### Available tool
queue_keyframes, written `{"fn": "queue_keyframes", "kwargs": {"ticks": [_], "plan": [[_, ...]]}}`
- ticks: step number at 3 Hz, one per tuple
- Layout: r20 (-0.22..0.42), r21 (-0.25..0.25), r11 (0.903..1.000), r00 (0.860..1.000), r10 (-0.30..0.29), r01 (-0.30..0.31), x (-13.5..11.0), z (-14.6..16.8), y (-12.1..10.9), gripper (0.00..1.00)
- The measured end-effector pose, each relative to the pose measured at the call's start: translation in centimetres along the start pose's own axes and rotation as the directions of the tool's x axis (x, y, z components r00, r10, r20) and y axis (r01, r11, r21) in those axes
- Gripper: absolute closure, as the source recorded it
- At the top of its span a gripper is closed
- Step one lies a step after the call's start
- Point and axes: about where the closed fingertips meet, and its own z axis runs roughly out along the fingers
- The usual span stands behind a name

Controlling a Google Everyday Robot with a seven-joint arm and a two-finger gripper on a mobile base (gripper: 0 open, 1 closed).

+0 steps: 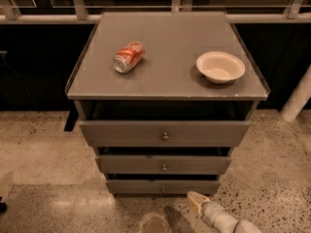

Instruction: Open bottom drawer

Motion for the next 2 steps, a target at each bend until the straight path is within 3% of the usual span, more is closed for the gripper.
{"fn": "queue_keyframes", "kwargs": {"ticks": [1, 2], "plan": [[0.002, -0.038, 0.9993, 1.000, -0.002, 0.002, 0.4, 3.3, -0.6, 1.00], [0.016, -0.040, 0.9991, 1.000, -0.014, 0.015, 0.4, 6.0, -2.0, 1.00]]}}
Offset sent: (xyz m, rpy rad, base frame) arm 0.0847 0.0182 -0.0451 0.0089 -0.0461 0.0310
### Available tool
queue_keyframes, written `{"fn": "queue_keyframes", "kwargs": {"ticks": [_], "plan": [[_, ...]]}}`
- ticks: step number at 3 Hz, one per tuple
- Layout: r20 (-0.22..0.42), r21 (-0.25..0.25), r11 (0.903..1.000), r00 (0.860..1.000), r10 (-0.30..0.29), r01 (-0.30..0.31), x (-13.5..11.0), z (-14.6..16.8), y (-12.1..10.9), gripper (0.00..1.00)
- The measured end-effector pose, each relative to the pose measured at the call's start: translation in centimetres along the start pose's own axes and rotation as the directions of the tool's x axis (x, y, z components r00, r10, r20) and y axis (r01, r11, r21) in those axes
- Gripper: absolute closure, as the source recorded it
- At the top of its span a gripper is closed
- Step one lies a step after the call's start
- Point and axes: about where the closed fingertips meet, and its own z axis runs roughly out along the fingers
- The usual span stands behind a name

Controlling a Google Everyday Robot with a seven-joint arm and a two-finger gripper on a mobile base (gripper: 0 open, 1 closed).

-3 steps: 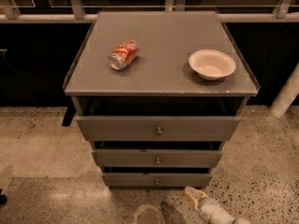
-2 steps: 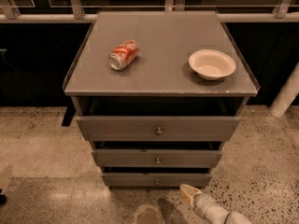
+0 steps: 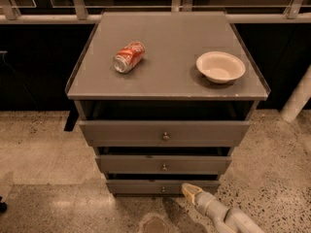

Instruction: Open bottom drawer

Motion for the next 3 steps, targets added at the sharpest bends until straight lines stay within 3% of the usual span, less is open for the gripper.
{"fn": "queue_keyframes", "kwargs": {"ticks": [3], "plan": [[-0.008, 0.094, 0.9939, 0.998, -0.057, 0.058, -0.5, 4.6, -6.4, 1.00]]}}
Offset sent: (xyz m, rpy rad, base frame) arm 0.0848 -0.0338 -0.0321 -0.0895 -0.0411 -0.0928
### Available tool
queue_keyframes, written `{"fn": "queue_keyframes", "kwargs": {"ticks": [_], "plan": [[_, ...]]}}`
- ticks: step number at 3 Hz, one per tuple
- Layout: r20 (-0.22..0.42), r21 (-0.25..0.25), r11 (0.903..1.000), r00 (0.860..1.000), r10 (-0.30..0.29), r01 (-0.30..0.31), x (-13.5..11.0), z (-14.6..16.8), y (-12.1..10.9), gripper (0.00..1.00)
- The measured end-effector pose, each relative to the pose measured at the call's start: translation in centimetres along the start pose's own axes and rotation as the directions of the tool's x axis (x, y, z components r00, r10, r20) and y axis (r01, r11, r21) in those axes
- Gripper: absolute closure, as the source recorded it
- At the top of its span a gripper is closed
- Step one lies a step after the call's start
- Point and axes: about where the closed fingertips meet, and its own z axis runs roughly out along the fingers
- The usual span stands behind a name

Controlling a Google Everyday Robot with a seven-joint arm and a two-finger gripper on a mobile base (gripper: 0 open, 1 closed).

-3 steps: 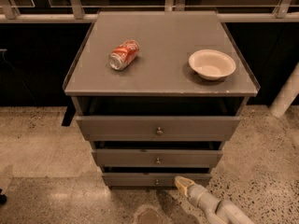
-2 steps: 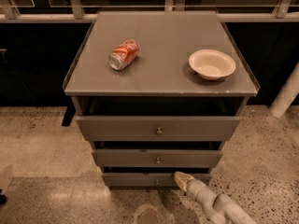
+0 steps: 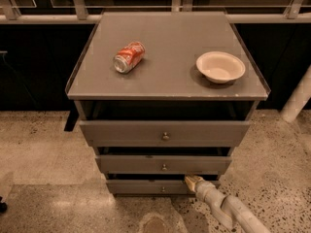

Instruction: Open bottom drawer

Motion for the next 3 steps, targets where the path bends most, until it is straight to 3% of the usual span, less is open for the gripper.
{"fn": "queue_keyframes", "kwargs": {"ticks": [3], "plan": [[-0.105, 0.082, 0.9962, 0.994, -0.021, 0.029, 2.1, 2.4, -2.3, 1.00]]}}
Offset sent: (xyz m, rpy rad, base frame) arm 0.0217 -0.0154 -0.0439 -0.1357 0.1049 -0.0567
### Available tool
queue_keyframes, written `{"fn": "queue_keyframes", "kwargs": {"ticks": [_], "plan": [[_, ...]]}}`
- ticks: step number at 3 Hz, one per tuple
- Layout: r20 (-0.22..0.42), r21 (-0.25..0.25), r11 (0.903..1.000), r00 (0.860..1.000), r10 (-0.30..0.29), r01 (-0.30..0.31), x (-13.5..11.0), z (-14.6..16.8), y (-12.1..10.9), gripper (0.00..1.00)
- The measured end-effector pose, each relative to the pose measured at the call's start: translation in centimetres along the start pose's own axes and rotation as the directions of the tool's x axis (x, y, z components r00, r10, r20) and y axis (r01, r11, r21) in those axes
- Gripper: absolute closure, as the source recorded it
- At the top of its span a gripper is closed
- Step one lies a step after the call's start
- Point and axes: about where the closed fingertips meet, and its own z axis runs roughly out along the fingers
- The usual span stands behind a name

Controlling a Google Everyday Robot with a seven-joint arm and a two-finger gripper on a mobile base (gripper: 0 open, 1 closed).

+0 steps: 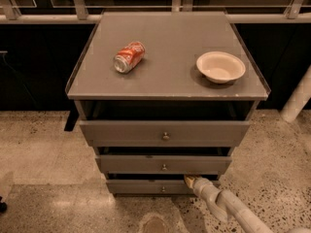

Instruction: Open bottom drawer

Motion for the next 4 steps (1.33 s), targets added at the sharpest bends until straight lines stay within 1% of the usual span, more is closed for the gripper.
{"fn": "queue_keyframes", "kwargs": {"ticks": [1, 3, 4], "plan": [[-0.077, 0.014, 0.9994, 0.997, 0.032, -0.031, 0.8, -0.2, 0.2, 1.00], [-0.087, 0.019, 0.9991, 0.995, 0.039, -0.037, 0.4, -0.6, 0.2, 1.00], [-0.121, 0.025, 0.9977, 0.990, 0.066, -0.063, 0.9, -1.5, 0.5, 1.00]]}}
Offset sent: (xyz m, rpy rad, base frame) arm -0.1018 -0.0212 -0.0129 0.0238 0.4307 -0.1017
